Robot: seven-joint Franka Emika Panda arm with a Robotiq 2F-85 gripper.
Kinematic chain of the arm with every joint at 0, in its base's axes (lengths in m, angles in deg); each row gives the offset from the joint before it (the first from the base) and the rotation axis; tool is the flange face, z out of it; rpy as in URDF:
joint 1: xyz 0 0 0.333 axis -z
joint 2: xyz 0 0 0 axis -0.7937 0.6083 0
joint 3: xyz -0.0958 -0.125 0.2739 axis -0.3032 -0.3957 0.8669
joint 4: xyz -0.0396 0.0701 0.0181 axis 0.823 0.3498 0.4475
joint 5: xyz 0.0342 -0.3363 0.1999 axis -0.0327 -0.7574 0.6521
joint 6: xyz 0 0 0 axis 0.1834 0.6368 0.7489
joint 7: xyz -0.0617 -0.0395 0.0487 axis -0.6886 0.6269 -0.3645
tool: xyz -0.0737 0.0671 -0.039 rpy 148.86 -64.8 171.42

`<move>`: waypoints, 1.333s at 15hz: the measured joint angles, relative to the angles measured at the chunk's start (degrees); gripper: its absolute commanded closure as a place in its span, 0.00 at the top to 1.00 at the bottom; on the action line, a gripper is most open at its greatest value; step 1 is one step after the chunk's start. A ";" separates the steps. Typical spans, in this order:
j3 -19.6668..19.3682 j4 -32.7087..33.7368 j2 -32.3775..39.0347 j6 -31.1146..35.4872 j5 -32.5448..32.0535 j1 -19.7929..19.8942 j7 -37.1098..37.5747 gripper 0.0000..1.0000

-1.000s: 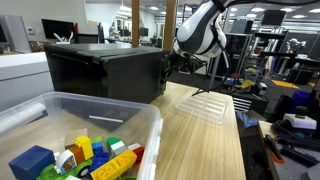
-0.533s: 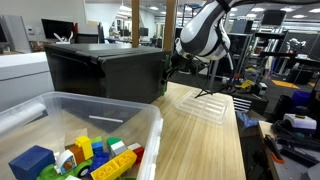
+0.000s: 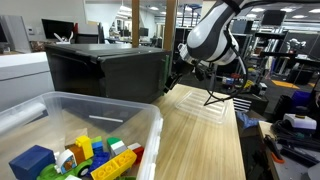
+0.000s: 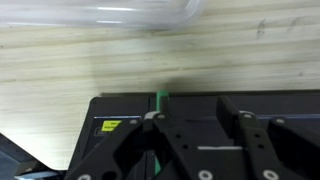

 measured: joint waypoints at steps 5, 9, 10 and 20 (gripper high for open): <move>1.11 -1.81 -1.02 -0.10 -0.01 -0.04 0.00 1.00; 1.11 -1.78 -0.97 -0.10 -0.02 -0.06 0.01 1.00; 1.11 -1.78 -0.97 -0.10 -0.02 -0.06 0.01 1.00; 1.10 -1.77 -0.97 -0.10 -0.02 -0.06 0.01 1.00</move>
